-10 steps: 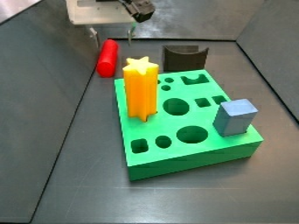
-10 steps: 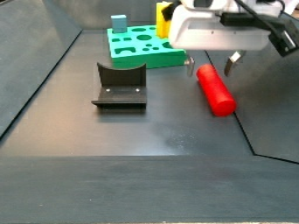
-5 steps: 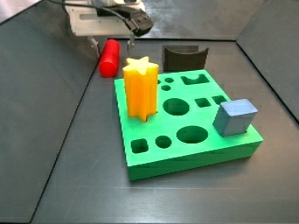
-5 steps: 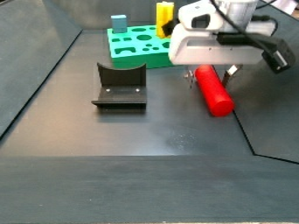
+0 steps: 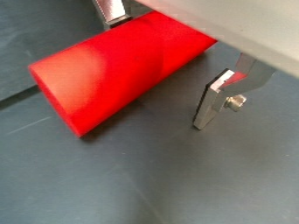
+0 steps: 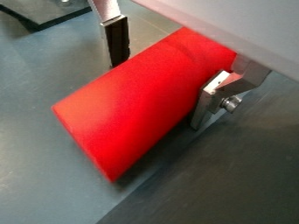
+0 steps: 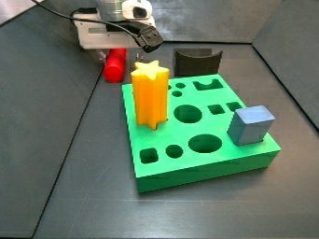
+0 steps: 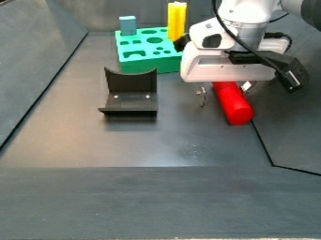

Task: Pick up the round object. Move up. Place the round object on the fixture. Regrasp the round object. Move to above the board. Insert the round object.
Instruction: Pick up the round object.

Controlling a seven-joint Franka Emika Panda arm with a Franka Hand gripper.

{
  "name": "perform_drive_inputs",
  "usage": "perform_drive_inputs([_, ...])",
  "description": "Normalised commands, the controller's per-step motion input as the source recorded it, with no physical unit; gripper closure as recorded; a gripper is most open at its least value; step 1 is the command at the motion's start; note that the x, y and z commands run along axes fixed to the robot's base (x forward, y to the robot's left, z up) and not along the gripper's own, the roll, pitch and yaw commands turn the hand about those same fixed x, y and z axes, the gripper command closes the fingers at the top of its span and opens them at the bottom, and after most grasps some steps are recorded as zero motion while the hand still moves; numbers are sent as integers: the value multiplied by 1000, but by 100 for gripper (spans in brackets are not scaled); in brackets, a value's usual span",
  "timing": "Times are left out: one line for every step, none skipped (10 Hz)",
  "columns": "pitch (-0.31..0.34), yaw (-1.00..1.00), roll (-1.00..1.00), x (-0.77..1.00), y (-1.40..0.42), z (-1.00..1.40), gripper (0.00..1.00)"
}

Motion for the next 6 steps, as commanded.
perform_drive_inputs([0,0,0,0,0,0,100])
perform_drive_inputs([0,0,0,0,0,0,100])
perform_drive_inputs([0,0,0,0,0,0,100])
perform_drive_inputs([0,0,0,0,0,0,100])
perform_drive_inputs([0,0,0,0,0,0,100])
perform_drive_inputs([0,0,0,0,0,0,100])
